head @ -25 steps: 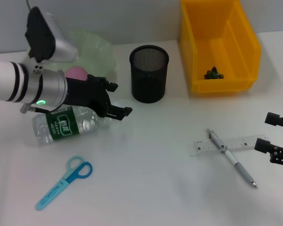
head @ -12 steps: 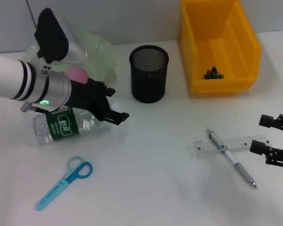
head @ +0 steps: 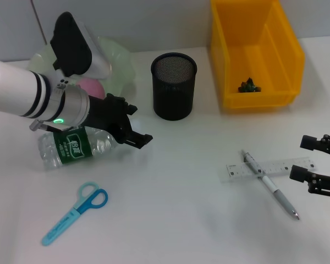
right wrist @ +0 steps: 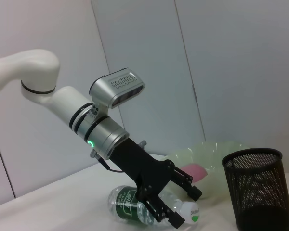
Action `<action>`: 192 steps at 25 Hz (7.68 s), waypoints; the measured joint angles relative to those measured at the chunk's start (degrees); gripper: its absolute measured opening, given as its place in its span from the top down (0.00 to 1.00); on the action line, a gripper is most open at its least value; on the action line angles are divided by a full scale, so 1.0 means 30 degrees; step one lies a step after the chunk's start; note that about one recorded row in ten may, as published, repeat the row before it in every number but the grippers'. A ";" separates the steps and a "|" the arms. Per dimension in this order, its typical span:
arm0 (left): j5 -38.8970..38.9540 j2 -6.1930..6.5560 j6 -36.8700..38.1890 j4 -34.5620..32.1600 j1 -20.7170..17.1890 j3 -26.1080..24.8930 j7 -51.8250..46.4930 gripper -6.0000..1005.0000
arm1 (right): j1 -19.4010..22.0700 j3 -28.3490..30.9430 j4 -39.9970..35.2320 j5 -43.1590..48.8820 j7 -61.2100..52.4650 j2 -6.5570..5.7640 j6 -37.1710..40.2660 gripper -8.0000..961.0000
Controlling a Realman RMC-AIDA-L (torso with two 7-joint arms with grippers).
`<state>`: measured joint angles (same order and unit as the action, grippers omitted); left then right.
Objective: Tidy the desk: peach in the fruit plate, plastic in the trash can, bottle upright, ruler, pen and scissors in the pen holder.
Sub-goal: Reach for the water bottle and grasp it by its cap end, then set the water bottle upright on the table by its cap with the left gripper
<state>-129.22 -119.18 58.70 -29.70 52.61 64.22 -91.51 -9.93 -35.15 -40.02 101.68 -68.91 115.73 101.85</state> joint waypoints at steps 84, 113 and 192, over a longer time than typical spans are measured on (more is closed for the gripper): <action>0.0856 0.0033 -0.1542 -0.2990 -0.1694 0.6452 -0.3717 0.22 | -0.0610 0.0000 0.0977 0.1246 0.0206 -0.0228 -0.0203 0.13; 0.1489 0.0158 0.0078 -0.5252 -0.2377 0.5525 -0.3718 0.57 | -0.0698 0.0030 0.0976 0.1189 0.0147 -0.0260 -0.0236 0.13; 1.0094 0.0208 0.1128 -1.0242 -0.9010 0.1927 -0.1948 0.57 | -0.1464 0.0029 0.0976 0.1236 -0.0264 -0.0267 -0.0264 0.13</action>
<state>-98.93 -118.55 62.09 -60.43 25.58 70.00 -97.35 -14.32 -35.07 -37.09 105.38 -69.70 114.93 101.06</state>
